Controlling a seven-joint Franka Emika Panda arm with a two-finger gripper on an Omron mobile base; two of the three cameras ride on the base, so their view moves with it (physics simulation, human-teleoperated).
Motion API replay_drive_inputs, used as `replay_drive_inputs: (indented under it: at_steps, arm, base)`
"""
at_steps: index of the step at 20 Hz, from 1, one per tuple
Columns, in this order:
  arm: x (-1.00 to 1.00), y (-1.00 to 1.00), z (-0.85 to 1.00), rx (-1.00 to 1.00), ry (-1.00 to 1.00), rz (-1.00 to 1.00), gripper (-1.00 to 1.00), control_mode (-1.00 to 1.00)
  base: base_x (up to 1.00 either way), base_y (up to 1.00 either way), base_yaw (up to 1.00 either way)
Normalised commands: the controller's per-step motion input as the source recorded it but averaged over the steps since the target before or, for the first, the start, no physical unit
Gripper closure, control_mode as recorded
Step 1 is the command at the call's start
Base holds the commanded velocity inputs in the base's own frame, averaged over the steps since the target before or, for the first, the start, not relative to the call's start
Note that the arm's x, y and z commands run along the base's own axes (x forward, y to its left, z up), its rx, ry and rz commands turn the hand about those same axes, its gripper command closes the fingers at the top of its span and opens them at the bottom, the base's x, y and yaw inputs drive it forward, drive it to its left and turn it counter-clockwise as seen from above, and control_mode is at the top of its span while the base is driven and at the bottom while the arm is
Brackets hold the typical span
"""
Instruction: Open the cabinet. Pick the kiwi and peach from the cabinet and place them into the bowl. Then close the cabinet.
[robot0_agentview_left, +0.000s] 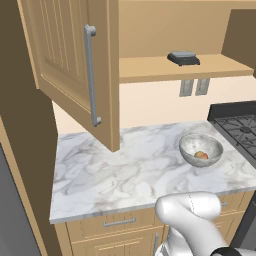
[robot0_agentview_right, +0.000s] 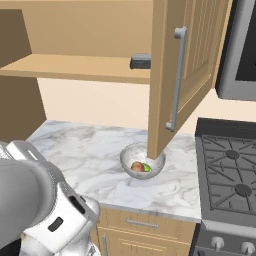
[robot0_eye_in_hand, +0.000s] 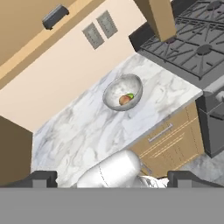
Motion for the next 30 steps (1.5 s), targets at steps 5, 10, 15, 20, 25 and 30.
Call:
replay_drive_inputs:
  at_steps: [5,10,15,20,25,30]
  arm:
    - [-0.22,-0.16,0.0,0.11,0.0,0.0,-1.0,-1.0]
    - [-0.02,-0.21,0.02,0.07,-0.06,0.0,-1.0,-1.0]
    - [0.0,-0.23,0.01,0.04,-0.12,0.0,-1.0,-1.0]
    - [0.06,-0.29,0.0,0.05,-0.1,0.0,-1.0,-1.0]
    - [0.2,-0.16,0.0,0.09,0.0,0.0,-1.0,-1.0]
    - [0.32,-0.16,0.0,0.1,-0.03,0.01,-1.0,-1.0]
  base:
    - [0.0,0.0,0.0]
    - [0.0,0.0,0.0]
    - [0.0,0.0,0.0]
    - [0.0,0.0,0.0]
    - [0.0,0.0,0.0]
    - [0.0,0.0,0.0]
